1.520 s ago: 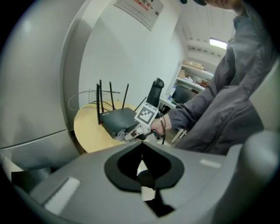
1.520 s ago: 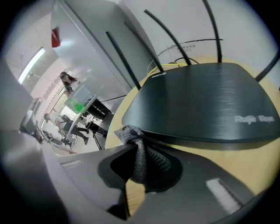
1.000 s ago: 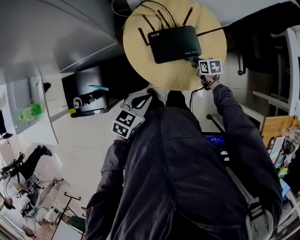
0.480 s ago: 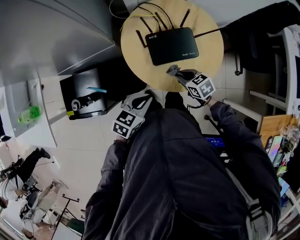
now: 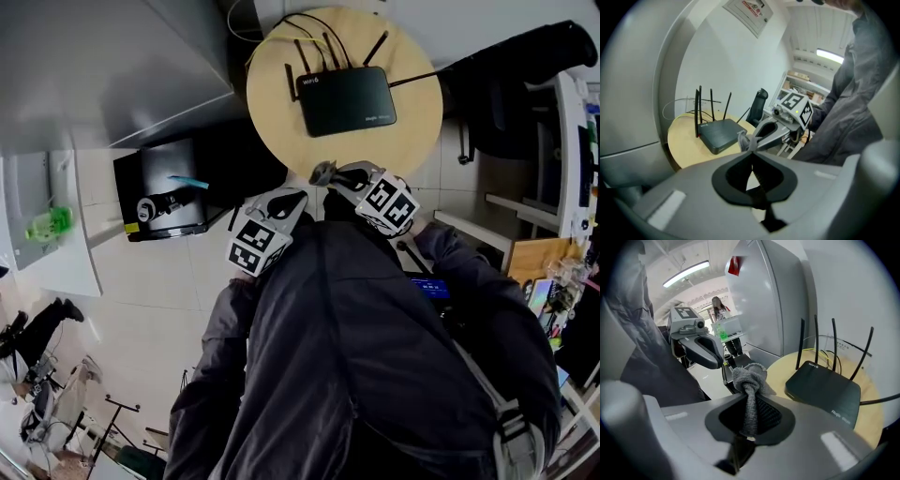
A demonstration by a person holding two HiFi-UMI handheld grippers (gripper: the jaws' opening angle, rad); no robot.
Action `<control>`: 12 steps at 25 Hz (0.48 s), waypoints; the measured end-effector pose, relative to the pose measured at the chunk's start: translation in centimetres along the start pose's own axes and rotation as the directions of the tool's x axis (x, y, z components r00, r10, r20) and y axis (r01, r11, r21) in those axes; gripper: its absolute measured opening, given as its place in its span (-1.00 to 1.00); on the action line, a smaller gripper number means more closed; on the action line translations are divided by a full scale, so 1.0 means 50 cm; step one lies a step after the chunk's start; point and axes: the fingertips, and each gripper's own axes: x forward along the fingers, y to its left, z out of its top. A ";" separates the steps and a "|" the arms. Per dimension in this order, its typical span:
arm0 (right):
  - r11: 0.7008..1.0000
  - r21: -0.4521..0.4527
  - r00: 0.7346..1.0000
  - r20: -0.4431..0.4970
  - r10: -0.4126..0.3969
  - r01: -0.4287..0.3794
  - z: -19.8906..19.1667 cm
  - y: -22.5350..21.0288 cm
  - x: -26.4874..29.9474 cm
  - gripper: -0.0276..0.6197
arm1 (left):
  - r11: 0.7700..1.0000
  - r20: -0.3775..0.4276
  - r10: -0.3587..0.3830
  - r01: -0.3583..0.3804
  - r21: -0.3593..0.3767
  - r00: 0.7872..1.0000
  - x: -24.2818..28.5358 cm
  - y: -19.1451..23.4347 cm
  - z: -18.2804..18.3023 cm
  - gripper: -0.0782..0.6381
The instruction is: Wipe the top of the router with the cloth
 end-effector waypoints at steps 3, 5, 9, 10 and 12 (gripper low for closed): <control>1.000 -0.029 1.000 -0.009 0.006 -0.006 0.016 0.018 0.000 -0.81 | 1.000 0.034 -0.002 0.002 -0.012 0.999 -0.007 0.007 0.007 -0.78; 0.999 -0.043 1.000 -0.018 0.005 -0.005 0.020 0.022 0.001 -0.81 | 1.000 0.048 -0.003 0.004 -0.020 0.999 -0.013 0.011 0.011 -0.78; 0.998 -0.057 1.000 -0.028 -0.001 0.000 0.029 0.027 0.000 -0.81 | 1.000 0.070 -0.006 0.008 -0.028 0.997 -0.020 0.019 0.014 -0.78; 0.998 -0.058 1.000 -0.028 -0.003 0.001 0.031 0.028 0.001 -0.81 | 1.000 0.076 -0.008 0.011 -0.027 0.997 -0.022 0.021 0.015 -0.78; 0.998 -0.059 1.000 -0.030 -0.003 0.001 0.035 0.033 0.001 -0.81 | 0.999 0.081 -0.014 0.017 -0.030 0.997 -0.026 0.021 0.015 -0.78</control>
